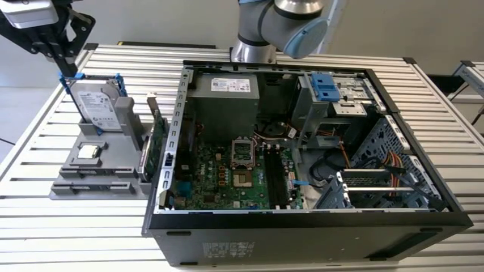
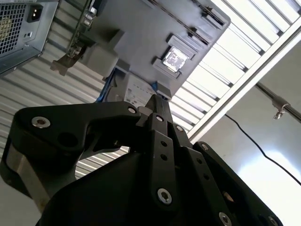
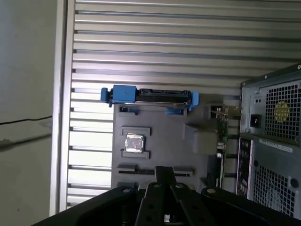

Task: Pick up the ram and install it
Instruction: 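Reach for the ram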

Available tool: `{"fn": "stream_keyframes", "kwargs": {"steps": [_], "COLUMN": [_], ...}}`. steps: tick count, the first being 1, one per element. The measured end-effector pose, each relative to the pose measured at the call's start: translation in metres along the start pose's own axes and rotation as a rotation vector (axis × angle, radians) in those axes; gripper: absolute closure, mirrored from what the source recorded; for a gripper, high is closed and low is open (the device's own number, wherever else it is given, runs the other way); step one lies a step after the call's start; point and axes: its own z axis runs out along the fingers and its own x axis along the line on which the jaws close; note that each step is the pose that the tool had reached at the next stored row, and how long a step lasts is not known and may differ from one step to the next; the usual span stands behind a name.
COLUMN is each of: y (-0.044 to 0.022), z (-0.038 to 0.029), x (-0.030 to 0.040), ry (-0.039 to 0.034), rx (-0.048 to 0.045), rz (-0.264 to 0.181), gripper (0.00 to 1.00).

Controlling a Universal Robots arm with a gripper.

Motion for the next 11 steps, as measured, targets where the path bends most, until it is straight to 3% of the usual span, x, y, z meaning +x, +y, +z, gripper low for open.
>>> {"fn": "stream_keyframes", "kwargs": {"steps": [11], "y": [0.0001], "z": [0.0000], "x": [0.0035], "ry": [-0.0002], "rx": [-0.0001], "rz": [0.011], "gripper": [1.00]}}
